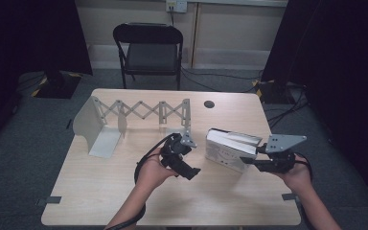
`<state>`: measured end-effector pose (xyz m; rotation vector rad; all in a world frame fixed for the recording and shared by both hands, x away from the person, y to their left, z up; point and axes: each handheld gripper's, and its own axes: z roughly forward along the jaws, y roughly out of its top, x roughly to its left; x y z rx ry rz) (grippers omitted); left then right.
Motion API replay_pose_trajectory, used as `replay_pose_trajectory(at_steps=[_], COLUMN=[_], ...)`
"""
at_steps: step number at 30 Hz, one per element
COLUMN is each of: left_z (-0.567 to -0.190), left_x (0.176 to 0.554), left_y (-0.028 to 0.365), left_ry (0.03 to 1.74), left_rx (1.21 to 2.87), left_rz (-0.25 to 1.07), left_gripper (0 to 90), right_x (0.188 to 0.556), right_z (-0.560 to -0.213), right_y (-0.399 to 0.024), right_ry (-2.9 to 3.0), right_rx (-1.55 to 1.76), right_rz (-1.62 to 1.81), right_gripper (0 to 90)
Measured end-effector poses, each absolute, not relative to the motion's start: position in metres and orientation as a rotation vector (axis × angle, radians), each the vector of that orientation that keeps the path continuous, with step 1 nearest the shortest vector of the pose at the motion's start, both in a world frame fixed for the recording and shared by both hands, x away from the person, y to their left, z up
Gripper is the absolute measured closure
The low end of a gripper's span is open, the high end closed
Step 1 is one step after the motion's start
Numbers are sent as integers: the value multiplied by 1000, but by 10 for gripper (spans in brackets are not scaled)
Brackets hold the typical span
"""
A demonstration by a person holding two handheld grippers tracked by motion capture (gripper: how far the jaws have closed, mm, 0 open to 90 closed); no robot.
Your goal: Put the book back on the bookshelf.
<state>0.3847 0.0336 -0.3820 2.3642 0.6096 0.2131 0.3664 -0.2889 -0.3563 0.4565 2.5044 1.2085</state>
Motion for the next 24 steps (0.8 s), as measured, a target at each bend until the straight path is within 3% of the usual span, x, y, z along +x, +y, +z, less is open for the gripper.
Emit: replay_pose_trajectory(at_steps=[24], left_z=[-382], left_x=[389], left_y=[41], left_ry=[638], left_rx=[2359], left_rz=[218], left_gripper=[6], right_x=[354], right_z=[-353], right_y=[-280], right_ry=[2576], right_rx=[395], right_rz=[1307], right_gripper=[683])
